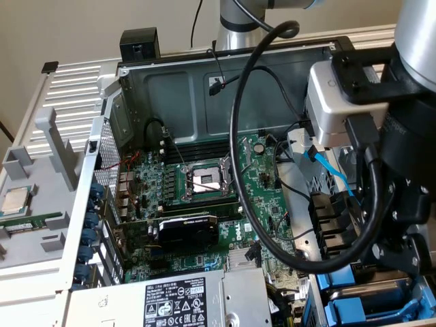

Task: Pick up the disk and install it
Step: 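Insert the second disk wire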

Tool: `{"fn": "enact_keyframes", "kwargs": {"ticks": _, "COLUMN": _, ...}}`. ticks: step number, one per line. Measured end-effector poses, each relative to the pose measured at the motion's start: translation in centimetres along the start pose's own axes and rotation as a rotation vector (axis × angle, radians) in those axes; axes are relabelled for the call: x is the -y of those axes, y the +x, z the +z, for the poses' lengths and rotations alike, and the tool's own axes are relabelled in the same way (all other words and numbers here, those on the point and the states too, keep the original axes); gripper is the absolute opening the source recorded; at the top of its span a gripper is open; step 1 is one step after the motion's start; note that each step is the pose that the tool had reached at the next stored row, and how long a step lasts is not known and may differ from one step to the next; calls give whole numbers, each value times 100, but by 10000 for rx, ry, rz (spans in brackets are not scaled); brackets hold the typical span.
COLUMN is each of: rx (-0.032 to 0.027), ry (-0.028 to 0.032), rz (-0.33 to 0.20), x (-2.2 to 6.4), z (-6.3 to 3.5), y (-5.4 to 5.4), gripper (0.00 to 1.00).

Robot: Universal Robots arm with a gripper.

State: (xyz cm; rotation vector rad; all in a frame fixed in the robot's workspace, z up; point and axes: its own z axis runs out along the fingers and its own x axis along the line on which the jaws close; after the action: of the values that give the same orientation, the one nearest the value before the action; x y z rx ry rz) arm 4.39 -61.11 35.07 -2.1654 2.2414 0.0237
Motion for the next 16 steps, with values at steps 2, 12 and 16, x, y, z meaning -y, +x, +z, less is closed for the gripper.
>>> {"fn": "enact_keyframes", "kwargs": {"ticks": 2, "rx": -1, "ry": 0, "rz": -2, "x": 2, "z": 2, "y": 0, "gripper": 16}}
{"fn": "enact_keyframes", "kwargs": {"ticks": 12, "rx": -1, "ry": 0, "rz": -1, "x": 6, "z": 14, "y": -13, "gripper": 16}}
{"fn": "enact_keyframes", "kwargs": {"ticks": 16, "rx": -1, "ry": 0, "rz": -2, "x": 6, "z": 23, "y": -13, "gripper": 16}}
